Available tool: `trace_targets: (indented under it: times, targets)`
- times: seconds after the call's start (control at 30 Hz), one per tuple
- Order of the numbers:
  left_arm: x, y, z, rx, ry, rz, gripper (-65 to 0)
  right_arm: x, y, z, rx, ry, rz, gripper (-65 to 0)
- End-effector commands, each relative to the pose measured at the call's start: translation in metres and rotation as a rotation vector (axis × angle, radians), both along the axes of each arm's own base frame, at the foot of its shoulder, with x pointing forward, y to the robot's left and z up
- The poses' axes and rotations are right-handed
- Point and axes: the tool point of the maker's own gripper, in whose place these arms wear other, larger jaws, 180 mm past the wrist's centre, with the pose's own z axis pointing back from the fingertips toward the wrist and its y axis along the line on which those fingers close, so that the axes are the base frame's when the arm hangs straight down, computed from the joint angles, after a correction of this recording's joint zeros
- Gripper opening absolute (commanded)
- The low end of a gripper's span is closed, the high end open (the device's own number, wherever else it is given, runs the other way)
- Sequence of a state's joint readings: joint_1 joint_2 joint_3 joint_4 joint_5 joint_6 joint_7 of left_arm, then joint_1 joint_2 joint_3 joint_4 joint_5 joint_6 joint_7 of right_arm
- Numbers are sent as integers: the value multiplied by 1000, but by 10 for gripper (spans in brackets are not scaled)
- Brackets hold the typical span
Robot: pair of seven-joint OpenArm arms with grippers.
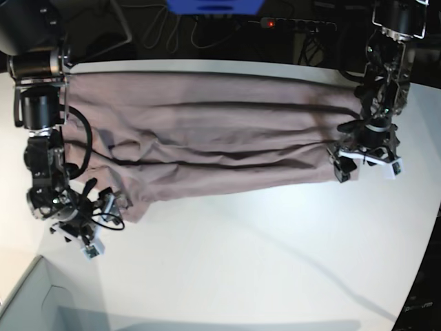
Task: Layout the t-shirt on the table in an organized manner, then fold the t-shirt properly
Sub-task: 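Lower the right gripper along the shirt side and regrasp the fabric, then slide the left gripper along the shirt side and regrasp the fabric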
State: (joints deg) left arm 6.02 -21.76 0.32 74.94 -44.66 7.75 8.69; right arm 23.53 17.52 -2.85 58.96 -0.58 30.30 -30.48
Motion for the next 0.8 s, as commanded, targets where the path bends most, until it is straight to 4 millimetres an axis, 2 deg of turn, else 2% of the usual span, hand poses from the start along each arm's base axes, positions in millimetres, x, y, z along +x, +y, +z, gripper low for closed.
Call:
trace_targets:
  times: [0.0, 0.13, 0.3, 0.57, 0.77]
  targets:
    - [9, 5, 15, 17, -51, 1, -126, 3, -9, 8, -3, -27, -19, -219]
    - [10, 6, 15, 18, -51, 3, -126, -15, -19, -10, -19, 17, -27, -220]
    - [11, 4, 15, 16, -52, 1, -126, -31, -34, -21, 21, 31, -101, -221]
    - [11, 5, 15, 19, -54, 0, -126, -48, -34, -36, 49, 63, -132, -222]
    - [12, 4, 16, 19, -55, -1, -126, -56, -24, -46, 69, 84, -127, -224]
